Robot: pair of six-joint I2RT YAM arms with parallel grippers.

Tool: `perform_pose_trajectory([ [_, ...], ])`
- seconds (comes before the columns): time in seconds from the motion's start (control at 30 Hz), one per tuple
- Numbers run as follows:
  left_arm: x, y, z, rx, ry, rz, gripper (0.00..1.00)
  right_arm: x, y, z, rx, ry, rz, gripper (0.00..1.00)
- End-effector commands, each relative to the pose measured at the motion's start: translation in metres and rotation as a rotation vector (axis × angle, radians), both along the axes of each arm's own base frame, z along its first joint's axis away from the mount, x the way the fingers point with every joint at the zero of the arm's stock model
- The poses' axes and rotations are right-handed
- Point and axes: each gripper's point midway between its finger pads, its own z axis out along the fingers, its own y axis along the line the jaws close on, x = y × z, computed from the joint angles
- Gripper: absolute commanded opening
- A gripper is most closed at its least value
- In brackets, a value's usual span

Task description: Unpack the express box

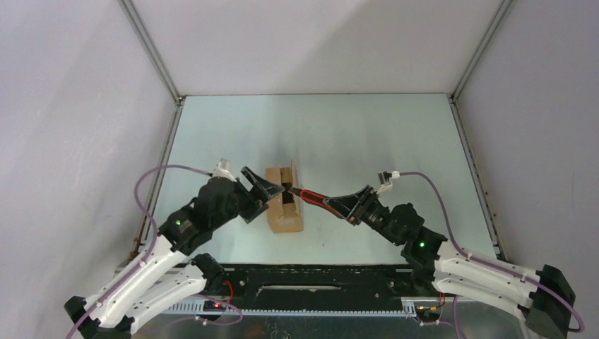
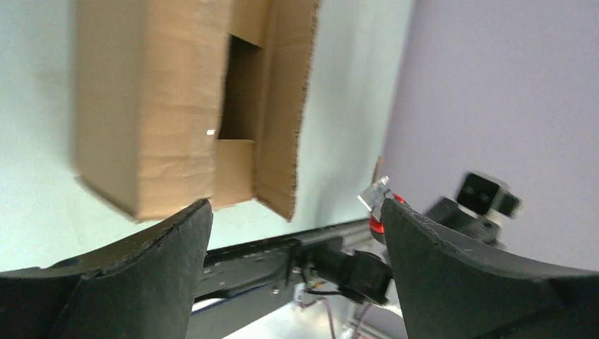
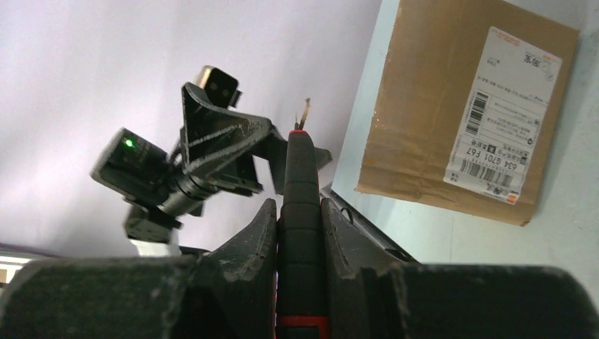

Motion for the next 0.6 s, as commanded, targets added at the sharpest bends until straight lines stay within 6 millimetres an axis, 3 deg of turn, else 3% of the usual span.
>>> perform_pose_trajectory([
  [0.0, -0.015, 0.066, -0.02, 0.402, 0.158, 0.112, 0.92, -0.005, -0.015, -0.002, -0.095, -0.022, -0.044, 0.0],
  [0.07, -0.012, 0.081, -0.02, 0.547, 0.19, 0.119, 0.92, -0.01, -0.02, -0.009, -0.124, -0.02, -0.054, 0.0],
  [0.17, 0.003, 0.082, -0.016, 0.697, 0.223, 0.085, 0.9, -0.013, -0.029, -0.012, -0.14, -0.029, -0.081, 0.0],
  [0.27, 0.021, 0.073, -0.015, 0.776, 0.226, 0.026, 0.91, -0.018, -0.035, -0.015, -0.14, -0.027, -0.085, 0.0],
  [0.37, 0.038, 0.05, -0.022, 0.792, 0.227, -0.08, 0.9, -0.022, -0.04, -0.019, -0.123, -0.023, -0.082, 0.0],
  [0.57, 0.053, 0.028, -0.044, 0.847, 0.287, -0.192, 0.88, -0.025, -0.05, -0.017, -0.097, -0.036, -0.095, 0.0],
])
